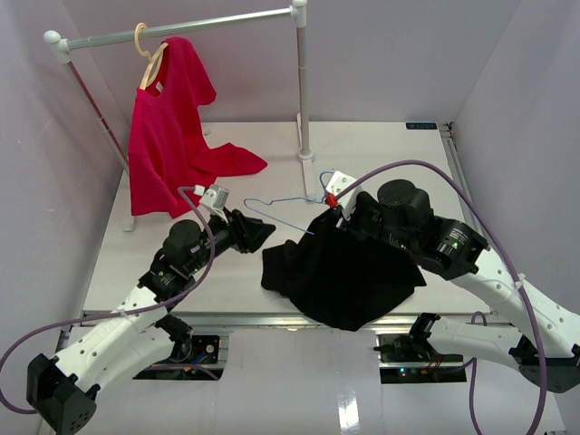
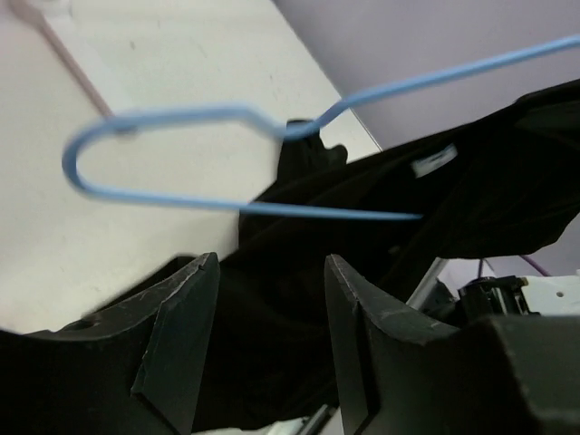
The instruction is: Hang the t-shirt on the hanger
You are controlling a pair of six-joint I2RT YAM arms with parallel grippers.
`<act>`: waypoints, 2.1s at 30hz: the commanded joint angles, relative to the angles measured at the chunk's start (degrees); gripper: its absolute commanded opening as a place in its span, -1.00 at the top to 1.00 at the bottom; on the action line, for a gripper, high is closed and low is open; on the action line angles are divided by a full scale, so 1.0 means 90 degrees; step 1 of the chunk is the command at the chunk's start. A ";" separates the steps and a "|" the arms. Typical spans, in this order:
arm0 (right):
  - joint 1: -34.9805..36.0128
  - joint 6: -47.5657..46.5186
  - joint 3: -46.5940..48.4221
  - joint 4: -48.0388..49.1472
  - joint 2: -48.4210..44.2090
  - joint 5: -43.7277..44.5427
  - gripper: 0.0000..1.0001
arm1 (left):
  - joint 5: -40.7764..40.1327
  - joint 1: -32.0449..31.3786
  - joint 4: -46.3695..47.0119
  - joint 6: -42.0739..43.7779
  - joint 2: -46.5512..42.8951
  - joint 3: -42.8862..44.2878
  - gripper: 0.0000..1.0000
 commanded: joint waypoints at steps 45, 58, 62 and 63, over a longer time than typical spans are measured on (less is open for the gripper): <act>0.0316 -0.0237 -0.0240 0.1218 -0.0130 0.1251 0.84 | -0.0465 0.0011 0.0683 -0.2232 0.0374 -0.0295 -0.26; 0.0333 -0.0481 -0.0133 0.2357 -0.0468 0.0659 0.84 | 0.0912 0.0227 0.2353 -0.3511 0.0685 -0.0802 -0.22; 0.0334 -0.0547 -0.0341 0.2761 -0.0856 0.0050 0.84 | 0.1002 0.0227 0.2561 -0.3608 0.0856 -0.0826 -0.22; 0.0326 -0.0538 -0.0371 0.2775 -0.0894 -0.0153 0.84 | 0.1028 0.0227 0.2721 -0.3640 0.0894 -0.0855 -0.23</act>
